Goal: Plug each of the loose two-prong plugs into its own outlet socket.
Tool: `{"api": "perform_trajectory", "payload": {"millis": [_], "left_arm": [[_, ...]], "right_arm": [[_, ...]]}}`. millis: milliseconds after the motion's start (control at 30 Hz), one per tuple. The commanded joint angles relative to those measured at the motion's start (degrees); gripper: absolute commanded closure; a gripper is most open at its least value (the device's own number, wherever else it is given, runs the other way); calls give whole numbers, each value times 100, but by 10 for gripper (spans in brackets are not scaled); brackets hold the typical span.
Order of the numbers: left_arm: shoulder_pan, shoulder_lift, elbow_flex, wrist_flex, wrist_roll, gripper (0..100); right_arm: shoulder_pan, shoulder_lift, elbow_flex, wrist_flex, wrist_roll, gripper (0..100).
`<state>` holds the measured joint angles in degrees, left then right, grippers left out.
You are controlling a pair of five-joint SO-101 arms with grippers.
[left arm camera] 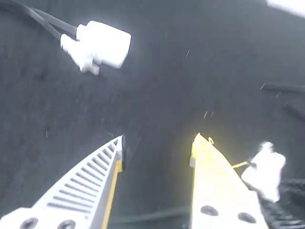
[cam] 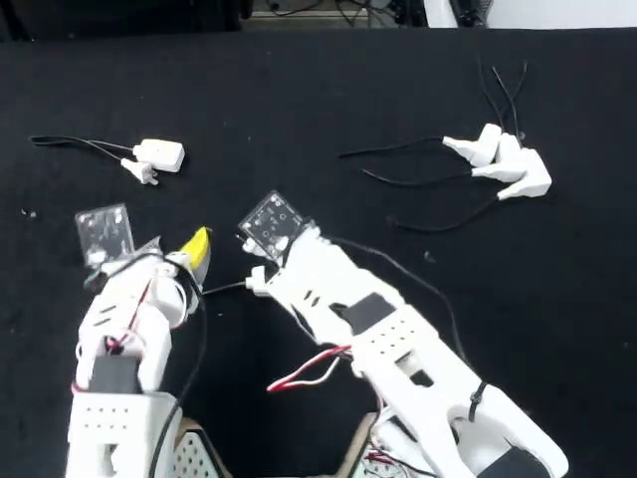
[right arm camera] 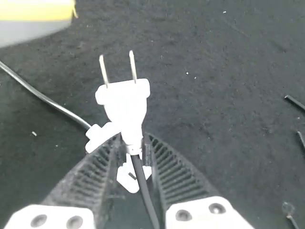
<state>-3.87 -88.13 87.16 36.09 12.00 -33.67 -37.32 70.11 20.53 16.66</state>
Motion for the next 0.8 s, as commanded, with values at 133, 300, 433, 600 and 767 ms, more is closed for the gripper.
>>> {"api": "perform_trajectory", "payload": {"millis": [133, 300, 433, 600, 767], "left_arm": [[136, -1556, -136, 976, 53, 765], [980, -1459, -145, 1002, -35, 765], [1209, -1459, -145, 976, -422, 766], [1209, -1459, -145, 958, -475, 766], [1191, -1459, 224, 536, -484, 766]], "right_arm": [[-114, -101, 4, -369, -35, 988], [-114, -101, -4, -369, -35, 988], [-114, -101, -4, -360, -35, 988], [-123, -101, -4, -343, -35, 988], [-132, -110, 4, -325, -35, 988]]}}
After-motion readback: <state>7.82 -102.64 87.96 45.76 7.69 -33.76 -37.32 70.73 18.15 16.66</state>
